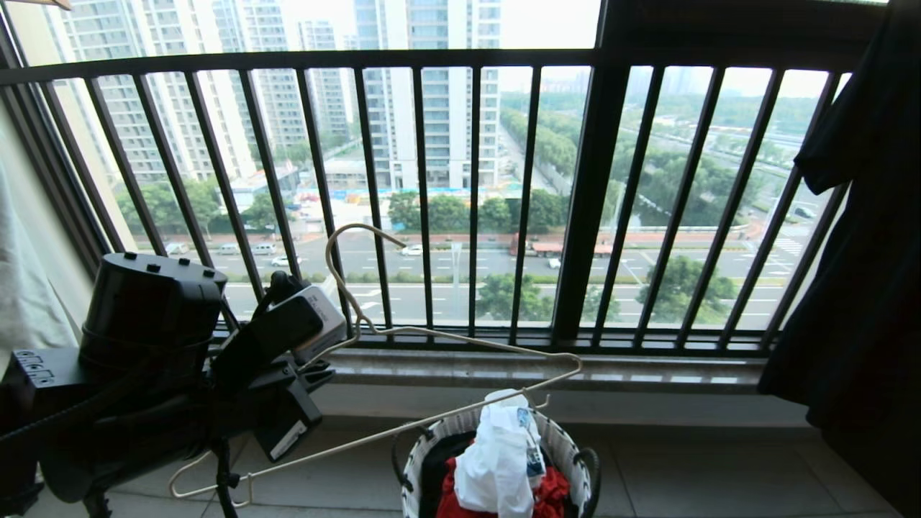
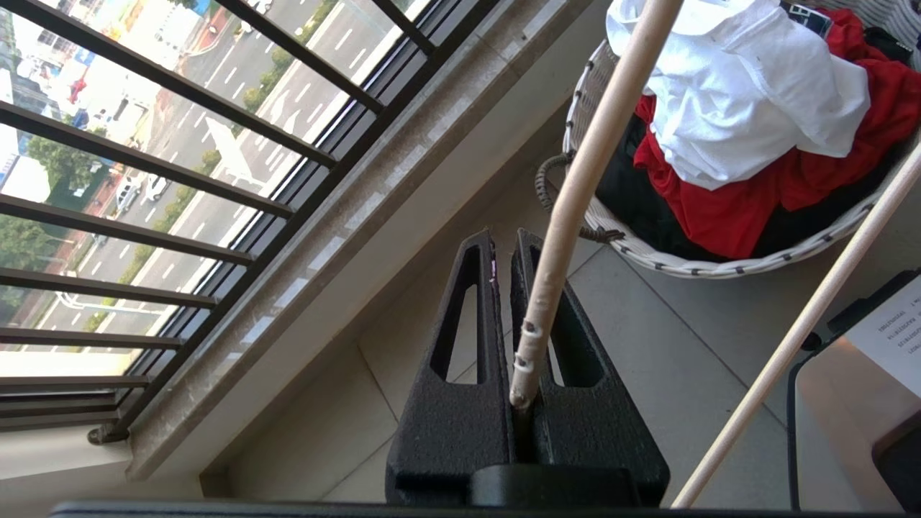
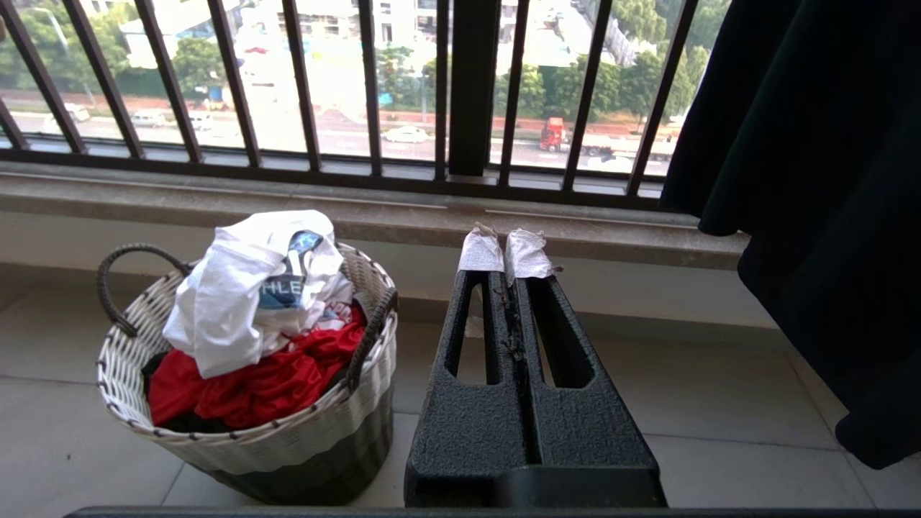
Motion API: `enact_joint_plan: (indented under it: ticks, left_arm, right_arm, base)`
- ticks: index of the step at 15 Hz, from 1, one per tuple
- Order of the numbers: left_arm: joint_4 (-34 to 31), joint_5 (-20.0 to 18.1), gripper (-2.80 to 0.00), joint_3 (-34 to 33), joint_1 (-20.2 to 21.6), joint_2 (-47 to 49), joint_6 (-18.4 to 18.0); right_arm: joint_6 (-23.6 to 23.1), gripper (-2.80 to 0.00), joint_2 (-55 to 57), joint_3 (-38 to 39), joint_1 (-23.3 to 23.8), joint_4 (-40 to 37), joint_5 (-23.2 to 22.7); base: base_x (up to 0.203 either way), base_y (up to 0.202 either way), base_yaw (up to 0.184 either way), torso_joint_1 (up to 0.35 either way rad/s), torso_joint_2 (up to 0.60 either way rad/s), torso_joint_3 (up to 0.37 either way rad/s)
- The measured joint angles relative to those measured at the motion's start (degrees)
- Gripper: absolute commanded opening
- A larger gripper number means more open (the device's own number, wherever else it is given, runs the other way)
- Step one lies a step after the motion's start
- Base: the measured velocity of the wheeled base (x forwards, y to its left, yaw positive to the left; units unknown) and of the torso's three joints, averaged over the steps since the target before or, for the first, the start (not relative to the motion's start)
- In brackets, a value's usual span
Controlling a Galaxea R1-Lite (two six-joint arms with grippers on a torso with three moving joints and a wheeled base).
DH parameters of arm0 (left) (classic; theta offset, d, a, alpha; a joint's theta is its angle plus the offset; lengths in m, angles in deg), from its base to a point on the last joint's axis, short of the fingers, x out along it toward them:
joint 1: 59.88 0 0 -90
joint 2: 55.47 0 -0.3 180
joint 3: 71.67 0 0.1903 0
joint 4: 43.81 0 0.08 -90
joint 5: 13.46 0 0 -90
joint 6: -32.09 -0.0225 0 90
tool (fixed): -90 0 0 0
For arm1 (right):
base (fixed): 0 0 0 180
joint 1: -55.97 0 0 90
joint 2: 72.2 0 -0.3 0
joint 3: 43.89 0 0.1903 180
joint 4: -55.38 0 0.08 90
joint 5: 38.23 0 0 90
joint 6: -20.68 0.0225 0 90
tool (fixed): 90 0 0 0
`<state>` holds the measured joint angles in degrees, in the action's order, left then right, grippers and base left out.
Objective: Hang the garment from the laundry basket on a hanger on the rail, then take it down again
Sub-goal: Pick up clothes from the basket
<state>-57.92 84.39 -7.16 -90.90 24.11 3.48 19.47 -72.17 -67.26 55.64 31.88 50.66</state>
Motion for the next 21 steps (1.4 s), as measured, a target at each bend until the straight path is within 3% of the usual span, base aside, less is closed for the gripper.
enact_joint_plan:
  ticks: [7, 21]
  left_arm:
    - [0.0, 0.0, -2.8, 0.0, -0.1, -0.1, 0.0]
    - [0.1, 0.1, -2.8, 0.1, -0.1, -0.5, 0.1]
  right_arm:
    - [0.0, -2.8, 0.0, 0.0, 0.0, 0.0, 0.0]
    - [0.1, -2.8, 0.0, 0.0, 0.0, 0.0, 0.0]
  base:
    - [0.0, 0.0, 0.0, -0.051, 0.35, 0.303]
    - [0.0, 0.0, 0.0, 0.0, 0.01, 0.009]
